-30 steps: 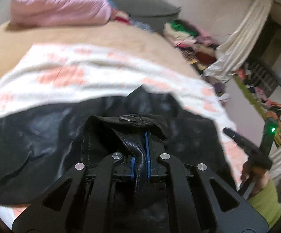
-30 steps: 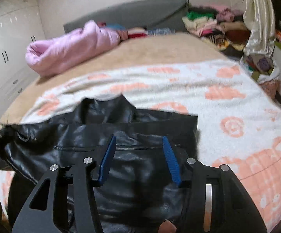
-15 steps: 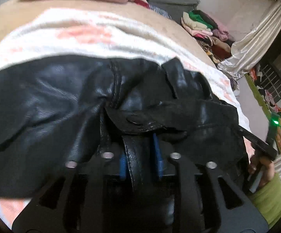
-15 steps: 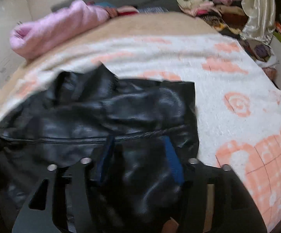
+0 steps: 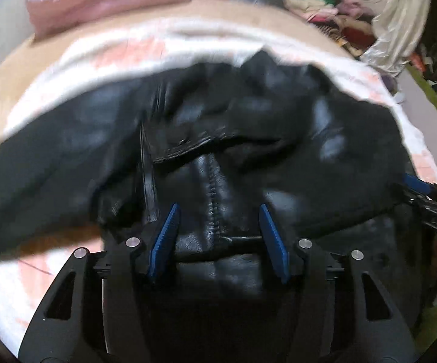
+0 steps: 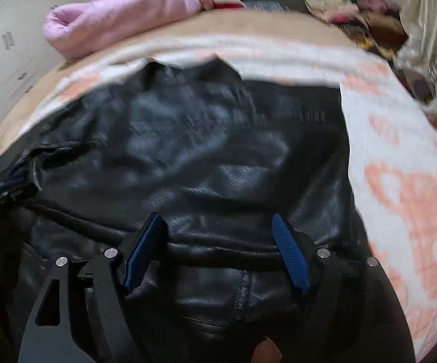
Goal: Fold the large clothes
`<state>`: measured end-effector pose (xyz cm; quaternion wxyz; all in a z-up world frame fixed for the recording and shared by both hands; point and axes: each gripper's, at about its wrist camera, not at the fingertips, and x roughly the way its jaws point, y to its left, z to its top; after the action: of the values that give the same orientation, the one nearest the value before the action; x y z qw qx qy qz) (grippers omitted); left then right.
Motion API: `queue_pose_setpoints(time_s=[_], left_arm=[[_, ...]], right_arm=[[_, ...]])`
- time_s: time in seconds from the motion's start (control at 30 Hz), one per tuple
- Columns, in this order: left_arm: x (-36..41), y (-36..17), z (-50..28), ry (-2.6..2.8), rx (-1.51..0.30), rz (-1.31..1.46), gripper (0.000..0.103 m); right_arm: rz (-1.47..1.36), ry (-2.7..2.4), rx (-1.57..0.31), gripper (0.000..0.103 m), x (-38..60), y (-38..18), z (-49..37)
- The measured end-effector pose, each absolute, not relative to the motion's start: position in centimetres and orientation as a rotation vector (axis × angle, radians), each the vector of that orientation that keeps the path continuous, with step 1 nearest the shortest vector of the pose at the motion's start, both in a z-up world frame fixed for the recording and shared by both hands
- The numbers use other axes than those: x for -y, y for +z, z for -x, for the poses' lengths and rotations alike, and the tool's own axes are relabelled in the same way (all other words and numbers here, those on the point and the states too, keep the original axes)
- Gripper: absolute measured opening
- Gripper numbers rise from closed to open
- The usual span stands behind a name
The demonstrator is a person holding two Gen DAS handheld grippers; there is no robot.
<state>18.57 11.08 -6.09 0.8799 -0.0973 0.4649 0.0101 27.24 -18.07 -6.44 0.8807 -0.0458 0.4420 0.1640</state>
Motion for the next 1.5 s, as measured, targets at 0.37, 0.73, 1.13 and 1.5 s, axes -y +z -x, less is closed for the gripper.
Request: queue_pose_setpoints(time_s=[0.37,0.73,1.13,1.5], left_arm=[[-13.2,-2.4,-15.2,0.021,-0.865,0.278,0.083],[-17.1,-1.9,-12.6,0.14,-0.863,0.361,0.094],[-23.4,-1.4,-9.1,0.304,-0.83,0.416,0.094],[-28.9,-1.8,-6.1,0.417,-0.797,0.543,0.094]], right_arm=[[0.022,0.425,-0.809,0.096,17.1,-2.9,-24.3],[0.081,0.509,-0.74,0.099,12.0,-0.3,-21.4],[0.158,0.607,-0.699,0.099,4.2,1.5,-19.7],[0.21,0.68,-0.678,0.099,-1.8,2.5,-18.2]])
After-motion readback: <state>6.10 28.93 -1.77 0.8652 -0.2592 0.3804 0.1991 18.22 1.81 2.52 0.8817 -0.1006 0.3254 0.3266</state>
